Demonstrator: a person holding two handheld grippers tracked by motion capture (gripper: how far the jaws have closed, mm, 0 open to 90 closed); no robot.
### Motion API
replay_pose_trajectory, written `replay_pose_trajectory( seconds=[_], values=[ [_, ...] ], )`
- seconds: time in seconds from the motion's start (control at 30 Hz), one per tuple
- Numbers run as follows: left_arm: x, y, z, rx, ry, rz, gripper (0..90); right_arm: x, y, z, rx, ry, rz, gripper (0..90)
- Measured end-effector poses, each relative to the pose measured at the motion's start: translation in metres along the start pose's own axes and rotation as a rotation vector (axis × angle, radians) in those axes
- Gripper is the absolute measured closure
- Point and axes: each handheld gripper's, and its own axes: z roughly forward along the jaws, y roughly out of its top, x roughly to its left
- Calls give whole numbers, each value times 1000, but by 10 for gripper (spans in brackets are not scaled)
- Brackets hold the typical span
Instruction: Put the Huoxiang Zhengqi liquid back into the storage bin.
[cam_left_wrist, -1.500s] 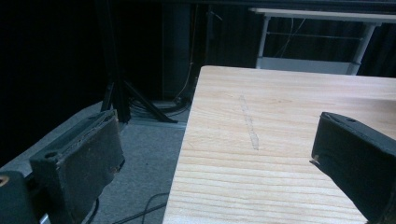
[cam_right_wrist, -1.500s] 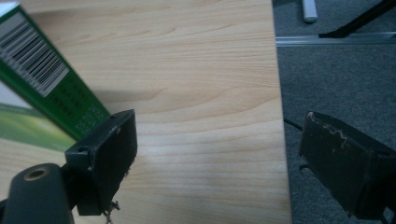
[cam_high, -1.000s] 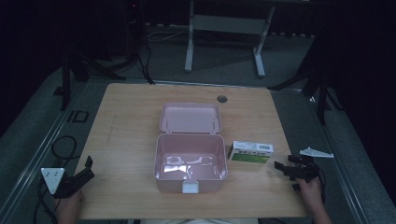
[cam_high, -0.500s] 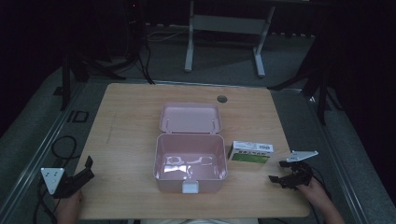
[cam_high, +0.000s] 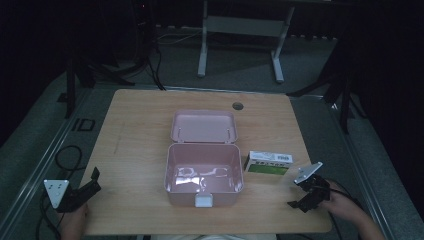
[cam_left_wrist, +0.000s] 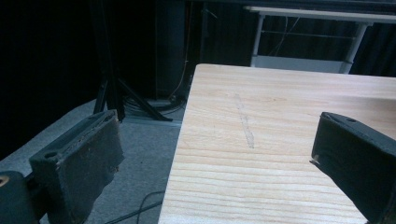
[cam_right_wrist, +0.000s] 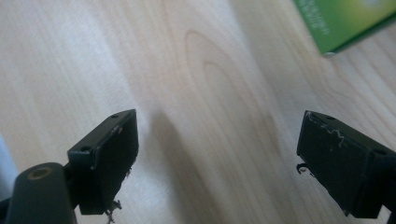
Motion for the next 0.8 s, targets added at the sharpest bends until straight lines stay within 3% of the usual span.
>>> replay_pose_trajectory(
  seconds=[0.1,0.37,0.53,0.67,0.8],
  values=[
    [0,0,0,1,-1,0,21,2,5,-1,23,1,-16,125],
    [0,0,0,-2,-3,-2,21,11,29,6,153,46,-112,130],
    [0,0,0,0,-5,-1,21,17,43,9,238,14,-175,133],
    [0,0,0,4,-6,4,21,21,55,9,290,42,-197,130],
    [0,0,0,5,-7,4,21,30,67,7,325,50,-272,112]
  ],
)
